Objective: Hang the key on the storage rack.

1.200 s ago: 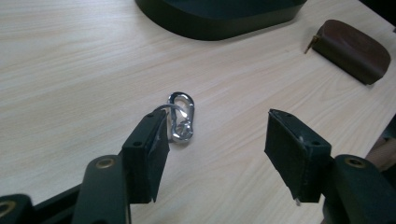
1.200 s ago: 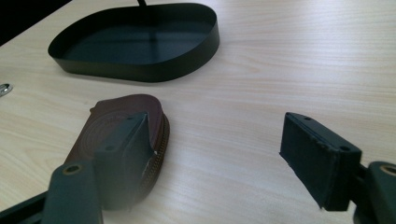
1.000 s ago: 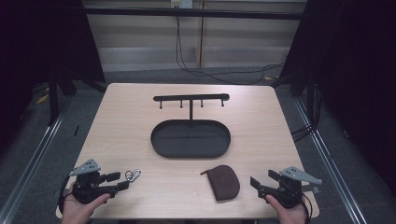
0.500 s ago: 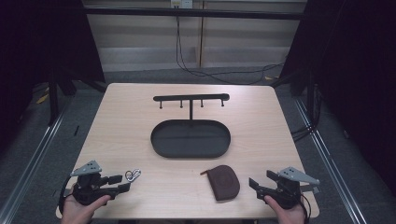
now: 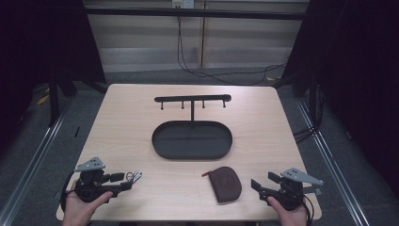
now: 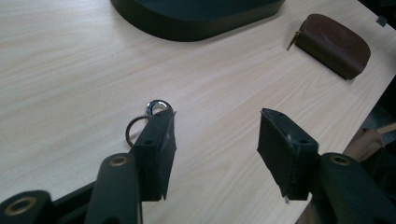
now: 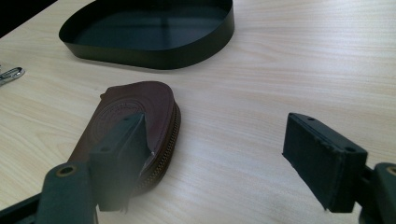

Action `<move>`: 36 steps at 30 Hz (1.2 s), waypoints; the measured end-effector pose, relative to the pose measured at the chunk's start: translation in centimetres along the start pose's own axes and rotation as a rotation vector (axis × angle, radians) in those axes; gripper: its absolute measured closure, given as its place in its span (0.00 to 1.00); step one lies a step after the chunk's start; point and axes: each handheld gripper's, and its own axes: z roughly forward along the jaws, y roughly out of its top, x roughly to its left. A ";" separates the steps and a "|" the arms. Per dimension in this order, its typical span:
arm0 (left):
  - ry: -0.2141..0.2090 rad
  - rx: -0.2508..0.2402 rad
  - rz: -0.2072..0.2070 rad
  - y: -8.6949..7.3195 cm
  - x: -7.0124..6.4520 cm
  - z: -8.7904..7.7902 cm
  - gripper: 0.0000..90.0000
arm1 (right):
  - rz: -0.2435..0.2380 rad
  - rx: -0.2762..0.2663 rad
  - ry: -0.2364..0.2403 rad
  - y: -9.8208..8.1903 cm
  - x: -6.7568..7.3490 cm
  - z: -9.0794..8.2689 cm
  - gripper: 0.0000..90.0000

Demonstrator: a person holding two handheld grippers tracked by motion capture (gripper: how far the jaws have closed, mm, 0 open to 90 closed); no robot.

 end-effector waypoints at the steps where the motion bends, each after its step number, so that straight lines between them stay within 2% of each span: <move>1: 0.009 0.004 0.007 0.1 -0.1 0.0 0.53 | -0.001 0.002 -0.002 0.0 0.0 0.0 0.24; 6: 0.027 0.048 0.073 1.0 -0.6 0.4 0.59 | 0.001 0.001 0.002 0.0 0.0 0.0 0.24; 11: 0.051 0.091 0.112 1.6 -1.0 0.7 0.60 | -0.008 0.010 0.005 0.0 0.1 0.1 0.24; 15: 0.063 0.123 0.137 2.0 -1.1 1.0 0.57 | -0.010 0.015 0.006 0.0 0.1 0.3 0.24; 16: 0.066 0.138 0.152 2.3 -0.9 1.3 0.50 | -0.009 0.015 0.010 0.0 0.0 0.3 0.24; 24: 0.087 0.190 0.158 3.3 -0.7 2.1 0.47 | -0.021 0.013 0.020 0.1 0.1 0.3 0.24; 29: 0.107 0.191 0.157 3.9 -0.5 2.1 0.47 | -0.020 0.016 0.021 0.1 0.1 0.3 0.24; 33: 0.107 0.196 0.160 4.5 -0.3 2.3 0.53 | -0.023 0.015 0.026 0.1 0.1 0.4 0.23; 36: 0.106 0.214 0.145 4.8 0.2 2.9 0.58 | -0.023 0.016 0.026 0.1 0.2 0.4 0.23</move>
